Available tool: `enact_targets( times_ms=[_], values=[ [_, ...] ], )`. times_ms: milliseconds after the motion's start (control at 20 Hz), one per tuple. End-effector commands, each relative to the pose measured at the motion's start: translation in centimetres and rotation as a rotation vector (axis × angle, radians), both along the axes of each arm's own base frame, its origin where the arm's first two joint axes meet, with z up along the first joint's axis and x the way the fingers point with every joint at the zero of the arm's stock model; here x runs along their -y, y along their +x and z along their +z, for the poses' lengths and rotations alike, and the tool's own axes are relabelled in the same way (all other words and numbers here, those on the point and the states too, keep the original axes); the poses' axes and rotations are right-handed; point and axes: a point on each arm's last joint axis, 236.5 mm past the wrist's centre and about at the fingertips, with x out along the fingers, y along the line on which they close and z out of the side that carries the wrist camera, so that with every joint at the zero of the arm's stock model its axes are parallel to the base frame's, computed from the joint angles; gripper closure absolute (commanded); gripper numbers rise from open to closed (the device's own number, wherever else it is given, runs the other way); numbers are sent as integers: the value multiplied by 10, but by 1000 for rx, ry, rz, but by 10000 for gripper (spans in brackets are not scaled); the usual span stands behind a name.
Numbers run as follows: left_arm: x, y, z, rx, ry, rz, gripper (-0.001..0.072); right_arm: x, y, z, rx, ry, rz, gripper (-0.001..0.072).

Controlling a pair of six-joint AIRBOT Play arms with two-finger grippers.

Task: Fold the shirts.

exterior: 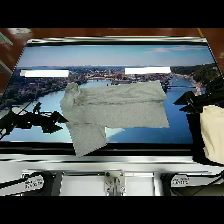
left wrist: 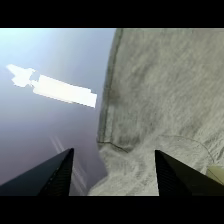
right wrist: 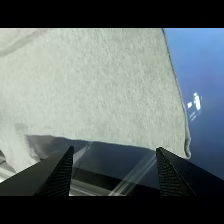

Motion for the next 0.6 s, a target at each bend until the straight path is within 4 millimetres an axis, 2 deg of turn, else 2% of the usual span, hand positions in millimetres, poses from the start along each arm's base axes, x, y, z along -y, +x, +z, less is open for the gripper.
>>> enact_targets(
  times_ms=[0, 100, 150, 300, 350, 400, 450, 500, 550],
  values=[
    [2, 1, -12, -17, -9, 20, 111, -1, 3, -1, 12, 0, -2, 73],
    [1, 5, -12, -2, -5, 31, 116, -1, 4, -1, 15, -3, -4, 73],
    [3, 7, -12, 2, -5, 30, 181, 0, 4, -1, 17, -5, -6, 74],
    [15, 7, -16, 3, -7, 3, 191, 1, 6, -2, 20, -9, -18, 74],
    [19, 5, -19, -7, -9, -6, 236, 1, 6, -2, 17, -11, -19, 74],
    [20, 4, -21, -14, -10, -10, 417, 3, 5, -4, 8, -19, -21, 73],
    [20, 4, -21, -12, -10, -12, 543, 8, 0, -8, -17, -45, -19, 73],
    [20, 5, -20, -3, -9, -25, 622, 16, -8, -15, -53, -87, -13, 73],
    [20, 6, -19, 1, -10, -29, 658, 22, -18, -24, -96, -118, -10, 73]
  ],
)
